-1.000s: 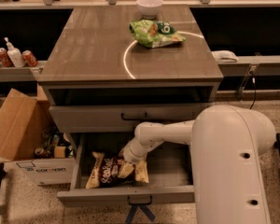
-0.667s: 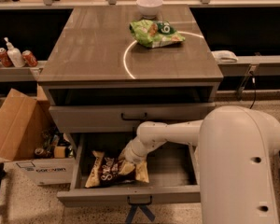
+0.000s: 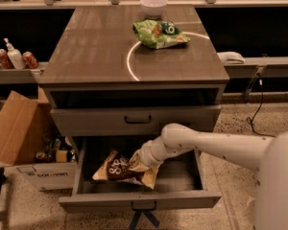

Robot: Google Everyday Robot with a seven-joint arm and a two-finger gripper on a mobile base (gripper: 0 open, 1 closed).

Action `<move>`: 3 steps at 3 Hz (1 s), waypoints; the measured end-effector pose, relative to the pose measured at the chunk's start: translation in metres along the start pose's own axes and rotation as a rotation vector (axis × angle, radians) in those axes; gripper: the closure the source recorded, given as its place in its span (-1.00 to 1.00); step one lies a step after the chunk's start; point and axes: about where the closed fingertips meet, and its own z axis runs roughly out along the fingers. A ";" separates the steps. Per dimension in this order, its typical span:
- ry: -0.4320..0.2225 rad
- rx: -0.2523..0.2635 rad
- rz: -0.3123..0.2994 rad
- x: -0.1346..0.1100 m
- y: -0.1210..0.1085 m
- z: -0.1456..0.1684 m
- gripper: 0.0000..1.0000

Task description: Pick brown chip bag from middle drawer and place on counter

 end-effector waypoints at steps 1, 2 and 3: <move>-0.106 0.047 -0.016 -0.004 0.008 -0.043 1.00; -0.216 0.099 -0.043 -0.005 0.018 -0.098 1.00; -0.217 0.098 -0.044 -0.005 0.018 -0.098 1.00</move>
Offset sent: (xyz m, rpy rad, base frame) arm -0.0266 -0.0984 0.1218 0.3347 -0.1487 -0.0261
